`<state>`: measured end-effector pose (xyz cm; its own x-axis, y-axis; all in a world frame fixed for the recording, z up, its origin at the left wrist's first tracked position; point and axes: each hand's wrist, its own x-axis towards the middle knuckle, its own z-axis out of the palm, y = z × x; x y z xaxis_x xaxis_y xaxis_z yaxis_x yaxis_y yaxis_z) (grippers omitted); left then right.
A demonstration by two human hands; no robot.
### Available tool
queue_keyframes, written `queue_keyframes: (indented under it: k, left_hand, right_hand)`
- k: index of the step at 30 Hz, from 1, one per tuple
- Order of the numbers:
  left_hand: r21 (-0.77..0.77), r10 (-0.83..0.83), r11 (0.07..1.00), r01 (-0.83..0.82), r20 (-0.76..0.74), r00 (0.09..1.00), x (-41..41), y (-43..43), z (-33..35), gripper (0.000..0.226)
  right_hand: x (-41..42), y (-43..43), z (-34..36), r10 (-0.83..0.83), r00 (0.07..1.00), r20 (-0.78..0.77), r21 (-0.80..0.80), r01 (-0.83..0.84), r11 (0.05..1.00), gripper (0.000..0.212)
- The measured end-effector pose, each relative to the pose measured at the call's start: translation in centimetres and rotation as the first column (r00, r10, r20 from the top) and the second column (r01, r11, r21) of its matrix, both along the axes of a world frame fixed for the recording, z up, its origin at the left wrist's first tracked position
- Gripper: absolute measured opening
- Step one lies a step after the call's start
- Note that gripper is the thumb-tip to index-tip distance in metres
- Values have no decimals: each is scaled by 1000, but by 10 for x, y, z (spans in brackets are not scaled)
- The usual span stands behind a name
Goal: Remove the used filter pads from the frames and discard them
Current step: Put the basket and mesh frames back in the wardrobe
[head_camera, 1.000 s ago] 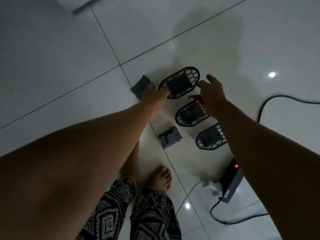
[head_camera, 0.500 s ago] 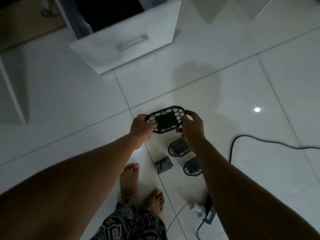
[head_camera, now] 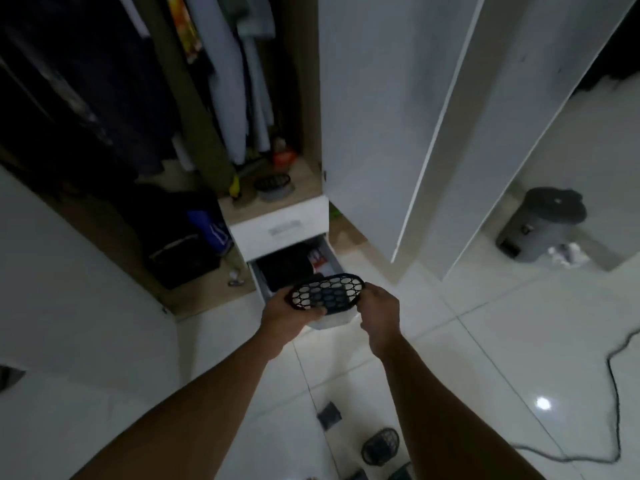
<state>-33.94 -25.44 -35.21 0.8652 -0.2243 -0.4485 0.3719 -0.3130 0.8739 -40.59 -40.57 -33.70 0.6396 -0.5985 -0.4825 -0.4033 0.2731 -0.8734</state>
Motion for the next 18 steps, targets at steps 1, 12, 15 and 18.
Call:
queue_keyframes:
  k: [1, 12, 15, 18]
  left_hand:
    - [-29, -6, 1000, 7, 45, 999, 6, 6, 30, 64]
    - [-81, 98, 995, -65, 515, 851, 62, 60, 309, 103]
    - [-114, 126, 991, -71, 623, 772, 85, 72, 372, 101]
    - [-164, 182, 982, -91, 714, 677, 111, 87, 431, 102]
  right_hand:
    - [3, 6, 37, -5, 999, 38, -21, 6, 1000, 22]
    - [58, 41, 315, 154, 906, 394, -175, -91, 980, 16]
    - [88, 51, 372, 224, 845, 486, -291, -85, 953, 20]
    - [125, 63, 428, 295, 768, 569, -388, -65, 919, 36]
